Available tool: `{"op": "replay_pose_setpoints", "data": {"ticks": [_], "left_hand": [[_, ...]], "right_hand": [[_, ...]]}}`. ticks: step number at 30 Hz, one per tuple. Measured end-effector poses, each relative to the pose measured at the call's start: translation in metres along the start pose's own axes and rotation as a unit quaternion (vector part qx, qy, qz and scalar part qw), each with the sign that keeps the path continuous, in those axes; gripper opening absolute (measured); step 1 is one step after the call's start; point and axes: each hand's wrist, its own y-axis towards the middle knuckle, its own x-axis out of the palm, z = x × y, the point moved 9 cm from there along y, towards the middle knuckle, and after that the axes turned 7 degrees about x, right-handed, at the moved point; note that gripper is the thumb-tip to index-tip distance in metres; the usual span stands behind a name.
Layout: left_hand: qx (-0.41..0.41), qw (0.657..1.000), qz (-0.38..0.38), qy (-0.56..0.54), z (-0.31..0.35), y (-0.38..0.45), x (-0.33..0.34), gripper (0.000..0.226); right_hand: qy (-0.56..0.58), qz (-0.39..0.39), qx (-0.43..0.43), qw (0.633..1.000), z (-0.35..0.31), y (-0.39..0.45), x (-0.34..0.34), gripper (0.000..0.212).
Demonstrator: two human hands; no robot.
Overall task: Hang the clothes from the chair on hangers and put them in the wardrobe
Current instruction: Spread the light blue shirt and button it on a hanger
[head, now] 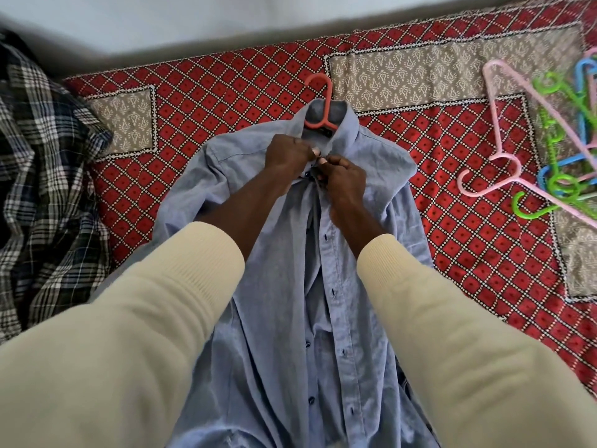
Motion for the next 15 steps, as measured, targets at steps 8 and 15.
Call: {"op": "replay_pose_setpoints", "data": {"ticks": [8, 15], "left_hand": [[0.005, 0.999, 0.031, 0.037, 0.005, -0.008, -0.005, 0.016], [0.013, 0.998, 0.039, 0.052, 0.013, -0.009, -0.011, 0.021]], "right_hand": [[0.063, -0.006, 0.03, 0.998, -0.001, -0.006, -0.002, 0.007], [0.037, 0.002, 0.077, 0.996, 0.004, 0.004, -0.009, 0.013]]}}
